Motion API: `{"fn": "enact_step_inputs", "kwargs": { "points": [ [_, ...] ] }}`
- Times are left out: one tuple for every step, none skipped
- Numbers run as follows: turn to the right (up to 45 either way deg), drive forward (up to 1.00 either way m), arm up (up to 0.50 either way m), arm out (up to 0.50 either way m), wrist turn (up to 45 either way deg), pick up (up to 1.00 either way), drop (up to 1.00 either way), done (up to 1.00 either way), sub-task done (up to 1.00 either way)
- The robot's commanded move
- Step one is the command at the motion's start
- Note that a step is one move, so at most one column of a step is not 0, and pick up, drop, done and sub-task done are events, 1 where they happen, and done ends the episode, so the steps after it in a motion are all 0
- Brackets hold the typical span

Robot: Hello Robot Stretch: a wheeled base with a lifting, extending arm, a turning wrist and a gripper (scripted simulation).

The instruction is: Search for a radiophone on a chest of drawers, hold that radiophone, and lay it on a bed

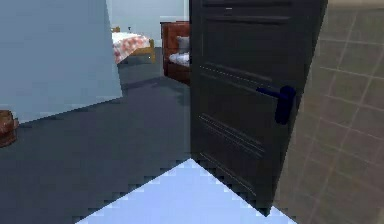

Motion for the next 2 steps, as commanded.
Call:
{"fn": "enact_step_inputs", "kwargs": {
  "points": [
    [-6.0, 0.0, 0.0, 0.0, 0.0, 0.0, 0.0, 0.0, 0.0],
    [0.0, 0.25, 0.0, 0.0, 0.0, 0.0, 0.0, 0.0, 0.0]
  ]
}}
